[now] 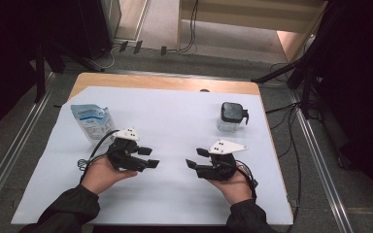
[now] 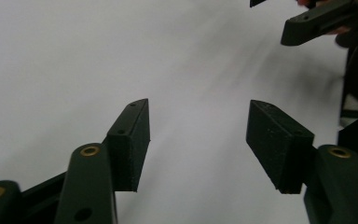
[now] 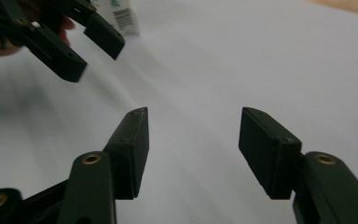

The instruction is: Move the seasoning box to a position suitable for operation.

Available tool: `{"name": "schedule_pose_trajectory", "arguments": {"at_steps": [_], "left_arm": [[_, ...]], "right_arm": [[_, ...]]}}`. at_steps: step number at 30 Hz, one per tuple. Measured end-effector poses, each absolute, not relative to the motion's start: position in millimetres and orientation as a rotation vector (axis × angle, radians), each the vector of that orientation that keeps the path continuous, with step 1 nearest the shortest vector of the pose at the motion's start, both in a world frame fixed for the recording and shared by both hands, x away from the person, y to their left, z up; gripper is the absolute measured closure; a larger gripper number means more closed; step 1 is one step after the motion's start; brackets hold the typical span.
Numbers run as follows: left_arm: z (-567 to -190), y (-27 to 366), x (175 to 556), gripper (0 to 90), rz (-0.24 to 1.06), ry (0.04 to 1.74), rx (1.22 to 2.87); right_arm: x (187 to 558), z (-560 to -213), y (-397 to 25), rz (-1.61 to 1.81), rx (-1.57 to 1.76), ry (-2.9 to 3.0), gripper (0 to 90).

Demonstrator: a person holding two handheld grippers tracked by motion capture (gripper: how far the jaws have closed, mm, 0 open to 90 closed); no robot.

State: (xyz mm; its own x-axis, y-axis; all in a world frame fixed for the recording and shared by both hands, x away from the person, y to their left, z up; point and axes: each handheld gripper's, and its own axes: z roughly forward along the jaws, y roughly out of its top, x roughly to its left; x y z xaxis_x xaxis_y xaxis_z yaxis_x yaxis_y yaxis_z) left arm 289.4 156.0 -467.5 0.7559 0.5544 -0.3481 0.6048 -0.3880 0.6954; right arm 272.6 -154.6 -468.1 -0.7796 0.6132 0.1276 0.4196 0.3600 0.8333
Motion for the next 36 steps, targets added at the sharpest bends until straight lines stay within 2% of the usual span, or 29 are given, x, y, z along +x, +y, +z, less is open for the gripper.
{"name": "schedule_pose_trajectory", "arguments": {"at_steps": [4, 9, 10, 14, 19, 25, 31, 32, 35, 36], "left_arm": [[-465, 160, 287, 38.2, -0.002, 0.814, 2.091], [-466, 161, 288, 35.4, 0.010, 0.798, 2.095], [-467, 161, 289, 30.2, 0.003, 0.796, 2.087], [-468, 163, 291, 30.4, 0.000, 0.791, 2.080], [-467, 166, 294, 28.4, -0.017, 0.796, 2.076], [-463, 164, 293, 16.8, -0.020, 0.775, 2.087], [-459, 164, 292, 12.6, -0.022, 0.745, 2.086], [-459, 166, 293, 12.7, -0.029, 0.758, 2.084], [-460, 166, 293, 14.8, 0.000, 0.776, 2.103], [-460, 168, 294, 23.9, -0.010, 0.774, 2.114]], "right_arm": [[277, -468, -157, 1.427, 0.975, 2.452, 47.0], [278, -467, -160, 1.444, 1.025, 2.444, 46.9], [277, -467, -161, 1.438, 1.005, 2.429, 47.5], [277, -467, -162, 1.418, 0.992, 2.429, 47.2], [279, -470, -161, 1.370, 0.977, 2.427, 41.9], [279, -466, -167, 1.381, 1.022, 2.383, 35.0], [283, -465, -172, 1.402, 1.096, 2.356, 30.6], [284, -464, -172, 1.387, 1.088, 2.344, 27.0], [283, -463, -173, 1.370, 1.088, 2.329, 23.5], [283, -462, -174, 1.388, 1.094, 2.326, 24.2]]}}
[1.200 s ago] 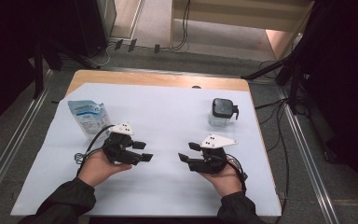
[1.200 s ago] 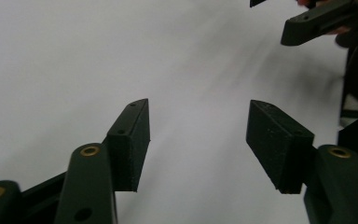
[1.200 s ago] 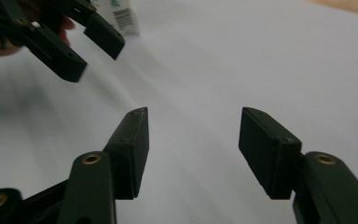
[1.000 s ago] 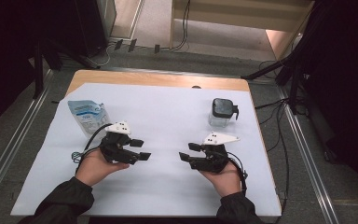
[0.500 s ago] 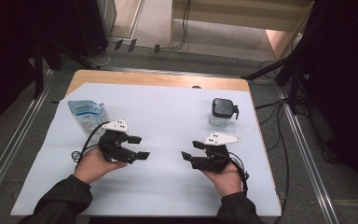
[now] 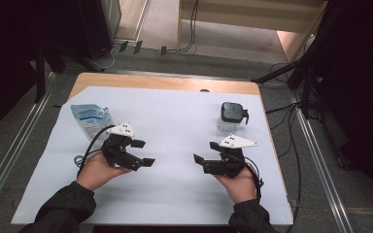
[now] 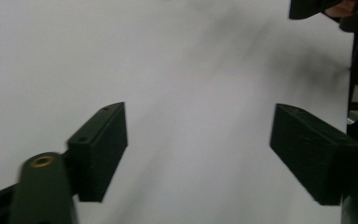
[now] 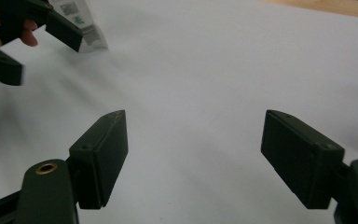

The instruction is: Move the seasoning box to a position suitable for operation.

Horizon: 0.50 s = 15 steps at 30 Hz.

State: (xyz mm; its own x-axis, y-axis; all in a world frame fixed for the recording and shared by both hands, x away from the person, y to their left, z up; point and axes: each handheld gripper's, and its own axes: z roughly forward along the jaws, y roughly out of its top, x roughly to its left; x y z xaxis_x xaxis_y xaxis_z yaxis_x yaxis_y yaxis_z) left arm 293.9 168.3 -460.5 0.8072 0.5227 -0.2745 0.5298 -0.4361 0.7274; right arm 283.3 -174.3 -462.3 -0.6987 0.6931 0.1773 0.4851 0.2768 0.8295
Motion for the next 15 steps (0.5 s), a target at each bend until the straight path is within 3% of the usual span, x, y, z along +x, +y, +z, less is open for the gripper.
{"name": "schedule_pose_trajectory", "arguments": {"at_steps": [1, 3, 15], "left_arm": [[-460, 168, 294, 28.5, -0.010, 0.774, 2.114], [-461, 169, 294, 29.4, -0.014, 0.772, 2.111], [-459, 175, 294, 30.1, 0.022, 0.768, 2.106]], "right_arm": [[283, -462, -174, 1.388, 1.094, 2.326, 24.2], [283, -462, -176, 1.414, 1.103, 2.325, 24.6], [288, -459, -190, 1.388, 1.153, 2.258, 23.7]]}}
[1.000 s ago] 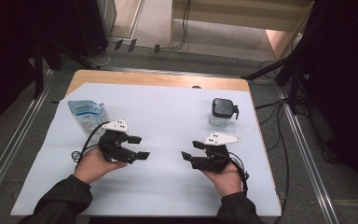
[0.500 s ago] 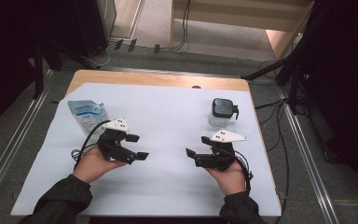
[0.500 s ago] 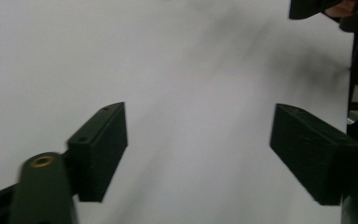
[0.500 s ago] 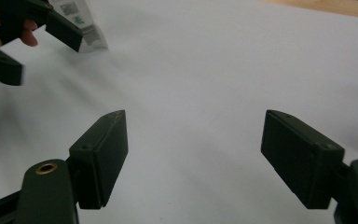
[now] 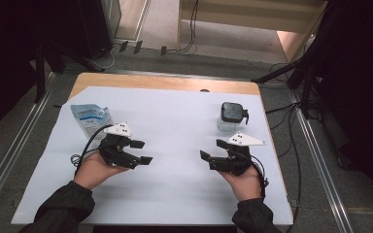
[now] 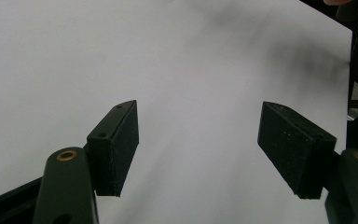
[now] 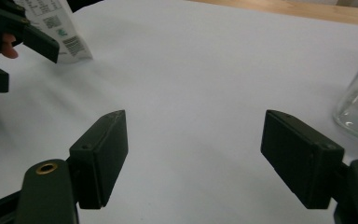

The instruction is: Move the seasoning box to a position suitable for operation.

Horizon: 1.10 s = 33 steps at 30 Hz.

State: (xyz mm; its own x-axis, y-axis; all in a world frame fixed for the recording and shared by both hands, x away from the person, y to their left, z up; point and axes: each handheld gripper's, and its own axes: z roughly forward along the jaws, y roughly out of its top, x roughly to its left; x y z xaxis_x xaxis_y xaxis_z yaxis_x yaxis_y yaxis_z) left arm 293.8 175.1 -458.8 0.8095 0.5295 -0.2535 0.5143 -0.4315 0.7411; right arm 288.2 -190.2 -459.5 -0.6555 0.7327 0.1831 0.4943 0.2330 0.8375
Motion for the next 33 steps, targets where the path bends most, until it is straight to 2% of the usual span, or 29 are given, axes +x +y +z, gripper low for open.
{"name": "schedule_pose_trajectory", "arguments": {"at_steps": [26, 33], "left_arm": [[-458, 178, 289, 26.5, 0.062, 0.769, 2.110], [-459, 181, 288, 25.3, 0.051, 0.789, 2.101]], "right_arm": [[331, -468, -225, 1.253, 1.394, 2.044, 20.4], [347, -472, -225, 1.198, 1.472, 1.984, 14.4]]}}
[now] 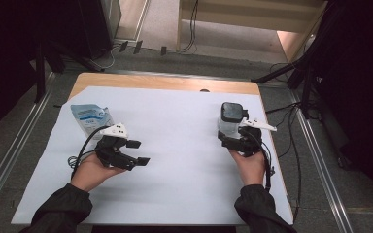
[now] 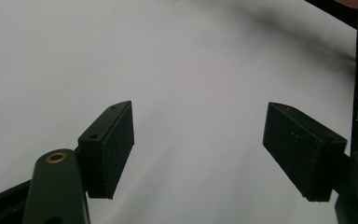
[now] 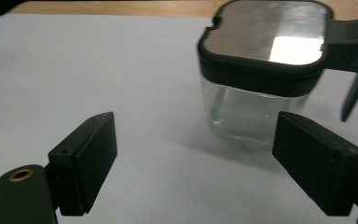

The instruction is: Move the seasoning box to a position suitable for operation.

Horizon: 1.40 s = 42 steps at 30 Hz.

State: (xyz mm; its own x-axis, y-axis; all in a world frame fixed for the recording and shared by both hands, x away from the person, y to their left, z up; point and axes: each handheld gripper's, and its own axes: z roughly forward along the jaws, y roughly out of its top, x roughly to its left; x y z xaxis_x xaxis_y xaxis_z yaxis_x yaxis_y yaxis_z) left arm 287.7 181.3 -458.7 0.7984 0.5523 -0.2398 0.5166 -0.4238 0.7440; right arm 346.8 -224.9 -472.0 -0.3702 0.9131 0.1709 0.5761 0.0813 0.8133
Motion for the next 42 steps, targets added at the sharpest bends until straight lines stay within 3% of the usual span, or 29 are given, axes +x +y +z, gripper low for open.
{"name": "schedule_pose_trajectory", "arguments": {"at_steps": [5, 38, 42], "left_arm": [[-459, 183, 285, 25.0, 0.057, 0.803, 2.101], [-464, 199, 265, 23.4, 0.074, 0.893, 2.055], [-465, 201, 263, 23.4, 0.080, 0.907, 2.042]], "right_arm": [[361, -477, -224, 1.124, 1.509, 1.971, 2.0], [425, -504, -210, 1.015, 1.582, 1.829, 4.8], [429, -507, -212, 1.024, 1.576, 1.814, 8.9]]}}
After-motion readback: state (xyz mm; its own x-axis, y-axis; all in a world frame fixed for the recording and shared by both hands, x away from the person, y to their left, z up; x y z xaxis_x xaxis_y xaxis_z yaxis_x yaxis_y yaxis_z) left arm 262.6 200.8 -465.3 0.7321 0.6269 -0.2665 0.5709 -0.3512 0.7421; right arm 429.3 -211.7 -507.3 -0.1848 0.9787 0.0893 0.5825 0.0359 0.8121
